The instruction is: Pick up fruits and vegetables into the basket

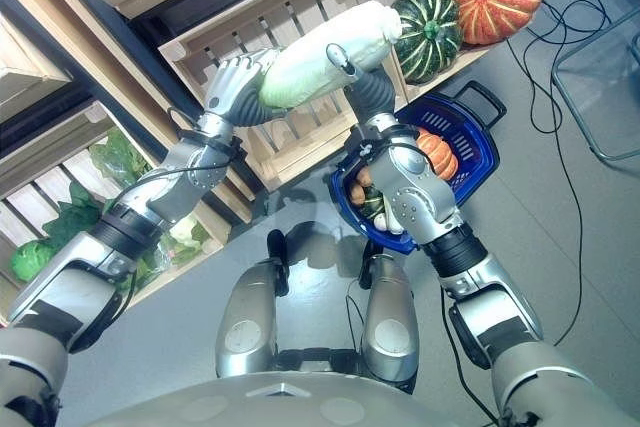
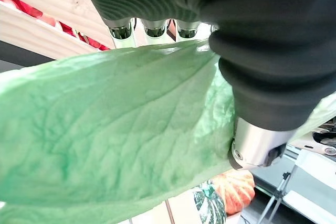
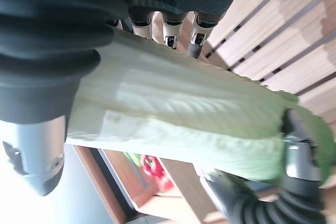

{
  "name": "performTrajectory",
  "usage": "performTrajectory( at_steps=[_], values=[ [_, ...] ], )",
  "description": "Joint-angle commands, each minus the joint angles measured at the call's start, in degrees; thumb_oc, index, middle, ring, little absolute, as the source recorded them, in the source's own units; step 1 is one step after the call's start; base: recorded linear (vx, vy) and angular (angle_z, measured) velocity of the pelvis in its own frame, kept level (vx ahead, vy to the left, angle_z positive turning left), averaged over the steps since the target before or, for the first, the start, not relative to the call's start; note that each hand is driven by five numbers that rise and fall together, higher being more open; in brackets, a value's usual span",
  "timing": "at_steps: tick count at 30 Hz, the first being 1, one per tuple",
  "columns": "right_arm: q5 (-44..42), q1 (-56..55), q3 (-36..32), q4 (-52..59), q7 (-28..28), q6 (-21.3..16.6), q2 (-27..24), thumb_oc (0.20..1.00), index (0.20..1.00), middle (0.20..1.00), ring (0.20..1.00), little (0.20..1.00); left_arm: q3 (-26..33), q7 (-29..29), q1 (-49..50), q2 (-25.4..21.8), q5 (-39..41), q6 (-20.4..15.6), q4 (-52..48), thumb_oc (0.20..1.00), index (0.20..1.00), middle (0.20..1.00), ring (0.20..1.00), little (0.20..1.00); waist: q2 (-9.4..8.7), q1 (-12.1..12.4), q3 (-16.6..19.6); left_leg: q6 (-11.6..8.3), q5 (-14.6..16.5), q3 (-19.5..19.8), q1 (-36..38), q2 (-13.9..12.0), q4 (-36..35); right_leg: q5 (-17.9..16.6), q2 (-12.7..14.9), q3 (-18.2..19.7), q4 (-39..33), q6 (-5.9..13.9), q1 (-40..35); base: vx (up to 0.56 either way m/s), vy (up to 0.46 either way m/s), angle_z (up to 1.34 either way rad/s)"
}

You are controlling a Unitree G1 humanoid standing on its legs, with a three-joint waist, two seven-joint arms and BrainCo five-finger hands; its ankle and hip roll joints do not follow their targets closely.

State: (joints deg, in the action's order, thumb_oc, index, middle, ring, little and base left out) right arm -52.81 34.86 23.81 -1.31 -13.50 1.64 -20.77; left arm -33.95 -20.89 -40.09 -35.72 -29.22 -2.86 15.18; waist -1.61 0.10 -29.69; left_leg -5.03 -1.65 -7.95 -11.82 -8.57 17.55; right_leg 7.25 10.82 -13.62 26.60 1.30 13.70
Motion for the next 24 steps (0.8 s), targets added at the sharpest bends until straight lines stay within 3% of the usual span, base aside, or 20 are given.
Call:
performTrajectory(
  at_steps=[1, 4, 5, 6, 11, 13, 14, 19, 24],
  values=[
    [0.83, 4.54, 5.16, 5.02, 3.82, -1.09, 3.39, 1.0, 1.0, 1.0, 1.0, 1.0, -5.11, 1.61, -0.9, 1.63, -6.13, -2.9, -7.32, 0.2, 0.2, 0.2, 0.2, 0.2, -1.05, 0.1, 6.51, 1.65, 8.61, -2.85, 1.31, 1.65, 3.85, -2.94, 1.2, 1.0, -8.27, 4.0, -3.64, 0.0, 0.0, 0.0],
    [-0.97, 4.99, 4.53, 4.36, 2.71, -3.67, 3.26, 1.0, 1.0, 1.0, 1.0, 1.0, -5.78, 2.45, -0.99, 1.26, -8.54, -2.89, -8.41, 0.2, 0.2, 0.2, 0.2, 0.2, -1.07, 0.25, 6.63, 1.6, 8.53, -2.83, 1.62, 1.63, 3.32, -3.06, 1.23, 0.74, -8.84, 4.19, -4.05, 0.0, 0.0, 0.0],
    [-1.01, 5.05, 4.23, 4.06, 3.26, -4.54, 3.29, 0.57, 0.57, 0.57, 0.57, 0.57, -6.03, 2.63, -0.88, 1.32, -9.56, -3.13, -8.75, 0.2, 0.2, 0.2, 0.2, 0.2, -1.03, 0.3, 6.62, 1.59, 8.5, -2.8, 1.66, 1.63, 3.16, -3.11, 1.27, 0.69, -9.09, 4.27, -4.21, -0.03, -0.008, 0.06],
    [-1.12, 5.14, 3.97, 4.02, 3.52, -5.54, 3.39, 0.2, 0.2, 0.2, 0.2, 0.2, -6.24, 3.0, -0.84, 1.32, -10.31, -3.33, -9.03, 0.2, 0.2, 0.2, 0.2, 0.2, -0.95, 0.34, 6.58, 1.56, 8.47, -2.76, 1.72, 1.62, 3.01, -3.16, 1.31, 0.59, -9.21, 4.32, -4.29, -0.03, -0.006, 0.08],
    [6.39, 6.71, 2.57, 3.16, -0.48, -11.05, 3.25, 0.2, 0.2, 0.2, 0.2, 0.2, -8.06, 4.86, -1.27, 1.26, -12.03, -2.52, -9.3, 0.2, 0.2, 0.2, 0.2, 0.2, -0.35, 0.18, 6.24, 1.27, 8.28, -2.89, 1.52, 1.47, 2.84, -3.35, 1.58, 0.27, -9.28, 4.52, -4.02, -0.04, 0.008, 0.07],
    [9.99, 7.41, 1.75, 3.48, -2.36, -12.83, 2.38, 0.2, 0.2, 0.2, 0.2, 0.2, -8.76, 5.55, -0.98, 1.32, -8.55, -1.31, -8.0, 0.931, 0.931, 0.931, 0.931, 0.931, -0.1, -0.15, 5.94, 1.22, 8.19, -3.04, 1.34, 1.36, 2.69, -3.39, 1.64, 0.31, -9.17, 4.61, -3.56, -0.07, 0.021, 0.02],
    [11.78, 7.56, 1.25, 3.81, -3.36, -13.68, 1.93, 0.2, 0.2, 0.2, 0.2, 0.2, -8.83, 5.94, -0.32, 1.61, -5.52, -0.46, -7.18, 1.0, 1.0, 1.0, 1.0, 1.0, 0.08, -0.32, 5.69, 1.18, 8.09, -3.14, 1.14, 1.31, 2.67, -3.43, 1.65, 0.39, -9.08, 4.62, -3.25, -0.1, 0.024, -0.02],
    [23.55, 7.51, -2.69, 6.62, -8.71, -16.24, -0.9, 0.2, 0.2, 0.2, 0.2, 0.2, -8.0, 4.48, 3.72, 3.5, 7.58, 1.88, -3.45, 1.0, 1.0, 1.0, 1.0, 1.0, 0.79, -1.46, 3.53, 1.26, 7.78, -3.2, -0.94, 1.14, 3.31, -3.22, 1.3, 1.13, -7.23, 4.62, -0.1, -0.12, 0.013, -0.04],
    [27.22, 3.47, -9.9, 11.14, -12.65, -18.4, -6.73, 0.2, 0.2, 0.2, 0.2, 0.2, -2.83, 1.01, 10.25, 3.19, 17.84, 0.84, -3.72, 1.0, 1.0, 1.0, 1.0, 1.0, 1.45, -2.63, 1.22, 1.39, 8.01, -3.45, -3.3, 1.08, 4.11, -2.47, 0.87, 1.48, -5.39, 4.44, 2.96, -0.12, -0.002, -0.08]
  ],
)
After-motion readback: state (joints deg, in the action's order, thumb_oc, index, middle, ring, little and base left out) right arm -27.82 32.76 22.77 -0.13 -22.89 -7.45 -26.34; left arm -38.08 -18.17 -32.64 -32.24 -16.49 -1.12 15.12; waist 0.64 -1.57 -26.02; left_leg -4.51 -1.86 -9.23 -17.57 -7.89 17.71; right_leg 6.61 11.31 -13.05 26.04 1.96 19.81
